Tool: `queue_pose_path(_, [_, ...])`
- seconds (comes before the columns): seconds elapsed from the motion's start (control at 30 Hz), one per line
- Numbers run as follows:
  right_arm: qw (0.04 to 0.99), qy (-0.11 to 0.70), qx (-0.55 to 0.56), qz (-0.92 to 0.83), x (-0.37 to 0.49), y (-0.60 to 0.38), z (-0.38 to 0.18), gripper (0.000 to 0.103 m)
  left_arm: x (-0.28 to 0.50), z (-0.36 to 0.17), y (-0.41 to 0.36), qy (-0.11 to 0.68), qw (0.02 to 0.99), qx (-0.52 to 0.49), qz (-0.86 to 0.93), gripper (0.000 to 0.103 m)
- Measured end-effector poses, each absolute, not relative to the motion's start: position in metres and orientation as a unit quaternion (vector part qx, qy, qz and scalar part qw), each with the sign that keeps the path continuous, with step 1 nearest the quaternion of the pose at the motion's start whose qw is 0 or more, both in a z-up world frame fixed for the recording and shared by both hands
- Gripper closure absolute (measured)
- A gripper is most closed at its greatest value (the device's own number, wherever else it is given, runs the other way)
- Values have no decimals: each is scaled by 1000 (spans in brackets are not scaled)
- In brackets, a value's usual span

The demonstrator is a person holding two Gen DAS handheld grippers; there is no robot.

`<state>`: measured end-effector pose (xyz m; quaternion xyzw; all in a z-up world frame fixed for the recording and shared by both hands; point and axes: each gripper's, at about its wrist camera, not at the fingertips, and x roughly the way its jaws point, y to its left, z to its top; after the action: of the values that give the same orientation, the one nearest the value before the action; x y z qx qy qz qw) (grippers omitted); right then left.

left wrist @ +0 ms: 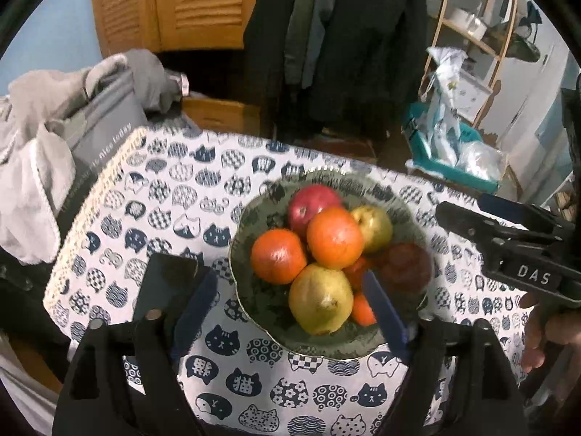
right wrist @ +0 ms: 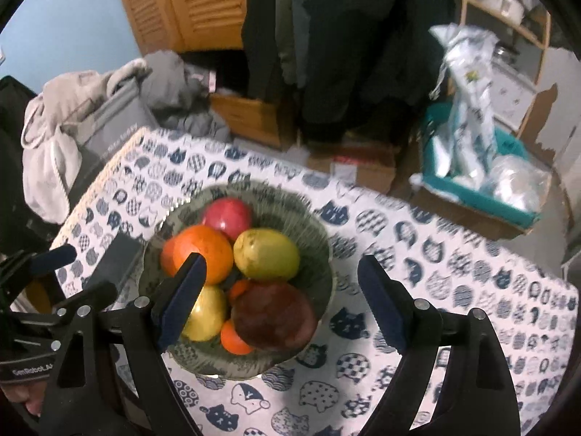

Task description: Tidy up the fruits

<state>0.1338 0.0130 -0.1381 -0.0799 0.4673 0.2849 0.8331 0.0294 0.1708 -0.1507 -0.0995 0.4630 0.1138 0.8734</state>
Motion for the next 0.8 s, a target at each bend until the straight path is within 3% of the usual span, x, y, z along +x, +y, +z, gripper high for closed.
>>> queue_pose_path(0.33, [871,407,-62,267,115,-23,-70,15,14,-104,153,413,901,-89,100,14])
queue_pose_path(0.8, [914,320,-61,243,71,-74,4,15,-10,-36,130,325,937,-66,106,1])
